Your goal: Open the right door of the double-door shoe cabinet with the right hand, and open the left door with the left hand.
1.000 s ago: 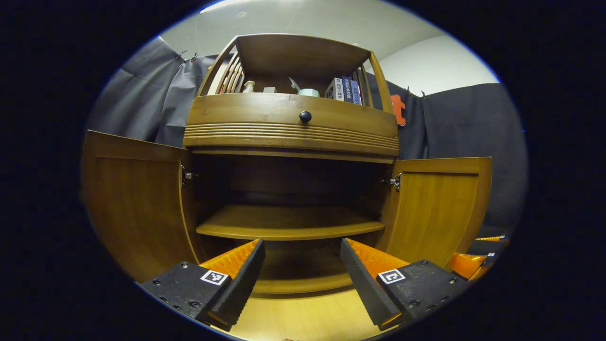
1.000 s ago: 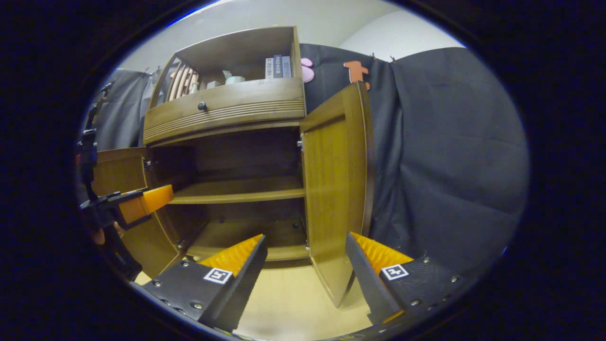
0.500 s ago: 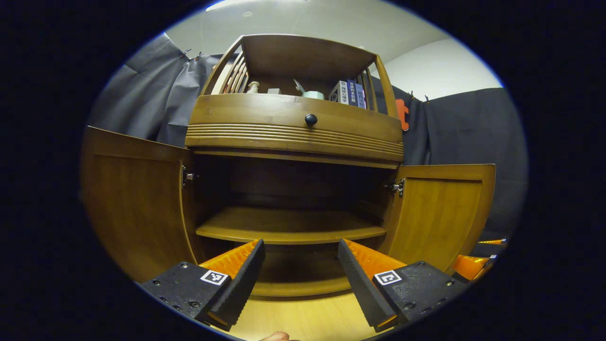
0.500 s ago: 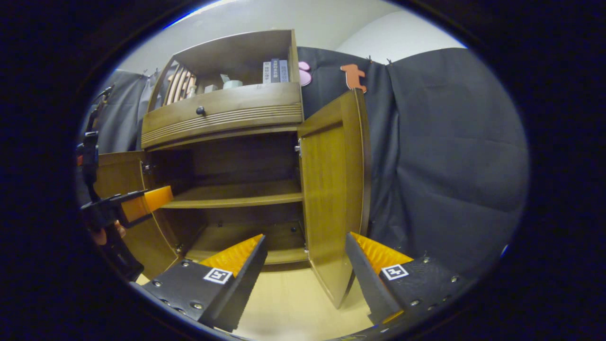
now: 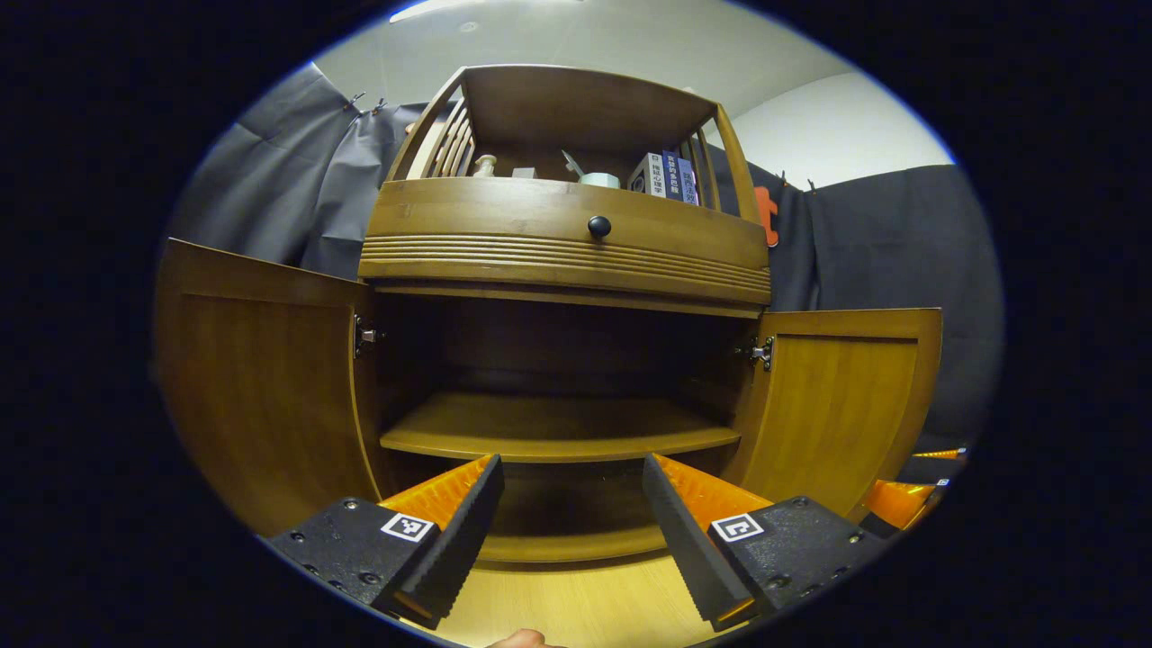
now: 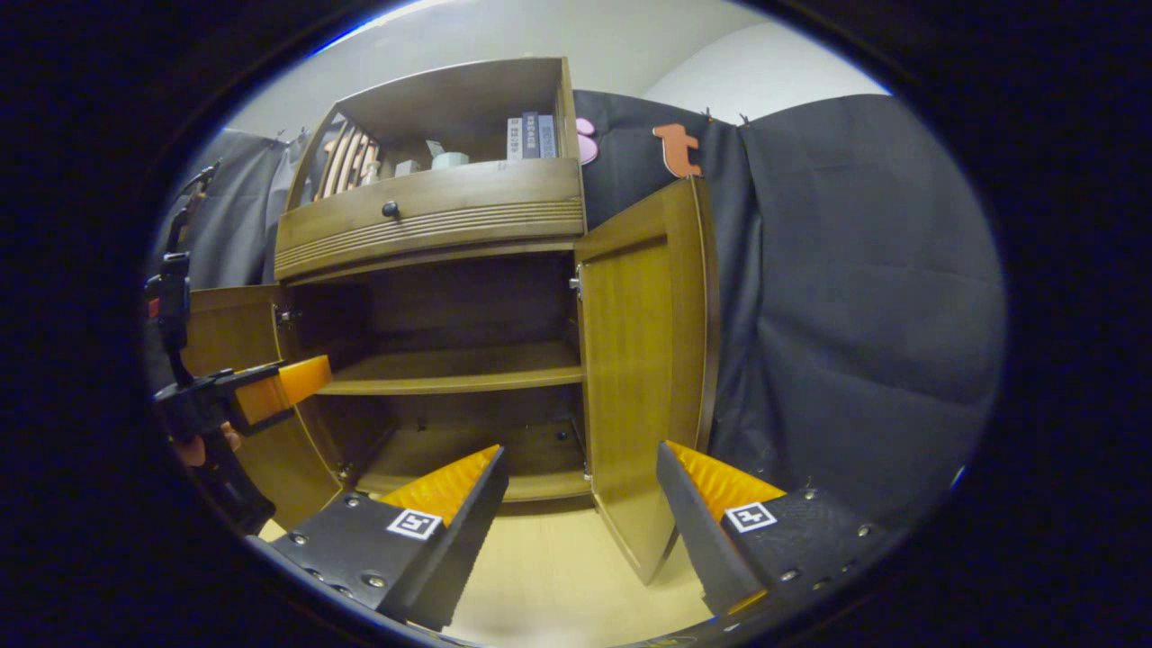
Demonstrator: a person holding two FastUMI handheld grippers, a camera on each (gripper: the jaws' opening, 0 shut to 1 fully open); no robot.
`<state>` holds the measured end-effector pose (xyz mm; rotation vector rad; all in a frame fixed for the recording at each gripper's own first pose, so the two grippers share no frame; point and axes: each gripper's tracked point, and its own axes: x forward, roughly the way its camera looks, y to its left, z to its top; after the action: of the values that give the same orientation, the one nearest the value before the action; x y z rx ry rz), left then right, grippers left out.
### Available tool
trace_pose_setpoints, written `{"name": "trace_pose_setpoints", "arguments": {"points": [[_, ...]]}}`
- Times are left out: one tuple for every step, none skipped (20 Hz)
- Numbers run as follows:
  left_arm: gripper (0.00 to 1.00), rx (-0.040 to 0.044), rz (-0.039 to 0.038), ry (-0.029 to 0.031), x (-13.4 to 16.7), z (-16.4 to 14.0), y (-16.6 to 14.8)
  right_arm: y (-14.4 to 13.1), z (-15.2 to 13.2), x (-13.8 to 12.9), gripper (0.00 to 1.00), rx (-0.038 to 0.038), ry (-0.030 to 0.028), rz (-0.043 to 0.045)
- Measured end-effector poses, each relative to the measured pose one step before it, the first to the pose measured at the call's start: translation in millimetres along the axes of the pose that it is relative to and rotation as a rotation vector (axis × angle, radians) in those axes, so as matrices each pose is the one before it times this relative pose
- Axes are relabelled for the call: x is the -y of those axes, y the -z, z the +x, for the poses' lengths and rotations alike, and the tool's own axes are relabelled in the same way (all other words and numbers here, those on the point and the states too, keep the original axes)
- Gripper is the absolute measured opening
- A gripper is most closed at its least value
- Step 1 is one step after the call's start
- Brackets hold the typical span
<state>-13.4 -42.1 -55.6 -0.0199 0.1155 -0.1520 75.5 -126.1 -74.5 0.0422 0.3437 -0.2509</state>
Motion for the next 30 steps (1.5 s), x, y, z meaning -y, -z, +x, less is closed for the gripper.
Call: {"name": "trace_pose_setpoints", "arguments": {"points": [[0.93, 0.00047, -0.00046, 0.00214, -0.13, -0.13, -0.13, -0.65, 0.03, -0.24, 0.99, 0.00274, 0.00222, 0.00280], [0.96, -0.00082, 0.00006, 0.00327, 0.27, -0.27, -0.24, -0.07, 0.53, 0.50, 0.99, 0.00078, 0.00436, 0.00256], [0.96, -0.00041, 0.00152, 0.00470, 0.49, -0.34, -0.46, -0.62, -0.53, -0.31, 0.99, 0.00274, 0.00256, 0.00194], [0.96, 0.00164, 0.00336, 0.00308, 0.90, -0.68, -0.28, -0.77, -1.13, 0.06, 0.99, 0.00428, 0.00299, 0.00159], [0.96, 0.00072, 0.00416, 0.00208, -0.66, -0.93, -0.99, -0.43, 0.46, -0.33, 0.99, 0.00279, 0.00244, 0.00179], [0.96, 0.00154, 0.00393, 0.00186, -0.35, -0.59, -0.48, -0.26, -0.41, 0.17, 0.99, 0.00310, 0.00141, 0.00191], [0.96, 0.00202, 0.00275, 0.00124, -0.58, -0.59, -0.64, -0.36, 0.13, -0.69, 0.99, 0.00153, 0.00107, 0.00146], [0.93, 0.00127, 0.00231, 0.00086, -0.23, -0.20, -0.88, 0.17, -1.52, -0.39, 0.99, 0.00006, -0.00026, 0.00031], [0.96, -0.00075, 0.00102, 0.00055, -0.31, -1.00, -0.28, -0.17, 0.74, -0.41, 0.99, -0.00071, 0.00012, -0.00021], [0.96, -0.00075, -0.00058, 0.00017, -0.30, -0.38, 0.99, 0.59, -0.80, 0.41, 0.99, -0.00229, -0.00056, 0.00001], [0.96, -0.00121, -0.00108, -0.00038, -0.92, -0.99, 0.17, 0.11, 0.28, -0.75, 0.99, -0.00081, -0.00032, 0.00161], [0.96, -0.00031, -0.00036, -0.00079, -1.02, -0.46, -0.07, -0.70, -0.58, -0.30, 0.99, 0.00181, -0.00054, 0.00303], [0.96, 0.00058, 0.00111, -0.00099, -0.95, -0.17, -0.17, -0.52, 0.48, -1.33, 0.99, 0.00180, -0.00095, 0.00304], [0.96, 0.00011, 0.00157, -0.00135, -1.69, -1.02, 0.03, 0.15, -0.06, -0.26, 0.99, 0.00175, 0.00012, 0.00119], [0.96, 0.00066, 0.00100, 0.00107, -0.79, 0.14, -0.38, -0.67, 1.35, -0.80, 0.99, 0.00171, -0.00098, -0.00027], [0.93, -0.00064, 0.00235, 0.00143, -0.04, 0.66, 0.46, 0.25, -0.18, -0.04, 0.99, -0.00021, -0.00068, -0.00114], [0.93, -0.00005, 0.00345, -0.00076, -1.11, -0.08, -0.64, -0.29, -0.06, -0.75, 0.99, 0.00059, -0.00104, -0.00119], [0.93, 0.00077, 0.00279, 0.00012, -0.58, 0.02, -0.23, -0.29, -0.17, -0.42, 0.99, -0.00075, -0.00137, -0.00017], [0.93, 0.00154, 0.00205, 0.00010, -0.53, 0.38, -0.72, 0.36, 1.02, -0.97, 0.99, -0.00020, -0.00156, 0.00045], [0.93, 0.00121, 0.00058, 0.00052, -0.61, 0.30, 0.45, -0.48, 0.38, -0.63, 0.99, 0.00129, -0.00142, 0.00074], [0.96, -0.00007, 0.00023, 0.00120, -0.15, 0.42, -0.47, 0.38, 0.46, -0.85, 0.99, -0.00041, -0.00186, 0.00063], [0.96, -0.00147, 0.00013, 0.00162, 0.12, 0.39, 0.66, -0.15, -0.48, -0.86, 0.99, 0.00059, -0.00122, 0.00048], [0.96, -0.00105, 0.00068, 0.00200, -0.95, 0.71, 0.09, -0.62, 0.62, -0.39, 0.99, 0.00249, -0.00032, 0.00035], [0.96, -0.00070, 0.00157, 0.00214, 0.73, 0.45, -0.09, 0.06, 0.07, -0.23, 0.99, 0.00091, -0.00005, 0.00052], [0.96, 0.00070, 0.00186, 0.00128, -0.56, 0.01, -0.29, -0.21, 0.66, 0.01, 0.99, 0.00213, 0.00112, 0.00005], [0.99, 0.00171, 0.00139, 0.00163, -0.06, 0.63, -0.47, -0.35, -0.01, 0.77, 0.99, 0.00205, 0.00257, 0.00083], [0.96, 0.00040, 0.00223, 0.00245, 0.24, 0.27, -0.91, -0.43, 0.11, -0.26, 0.99, 0.00198, 0.00246, 0.00301], [0.96, 0.00087, 0.00249, 0.00138, 0.27, 0.08, -0.05, -0.15, -0.16, 0.10, 0.99, 0.00126, 0.00238, 0.00502], [0.96, 0.00112, 0.00324, 0.00214, 0.06, -0.06, -0.57, -0.95, 0.01, -0.74, 0.99, 0.00199, 0.00157, 0.00459], [0.96, 0.00230, 0.00291, 0.00115, 0.10, 0.17, -1.13, 0.47, 0.03, 0.05, 0.99, 0.00091, 0.00208, 0.00291]]}}
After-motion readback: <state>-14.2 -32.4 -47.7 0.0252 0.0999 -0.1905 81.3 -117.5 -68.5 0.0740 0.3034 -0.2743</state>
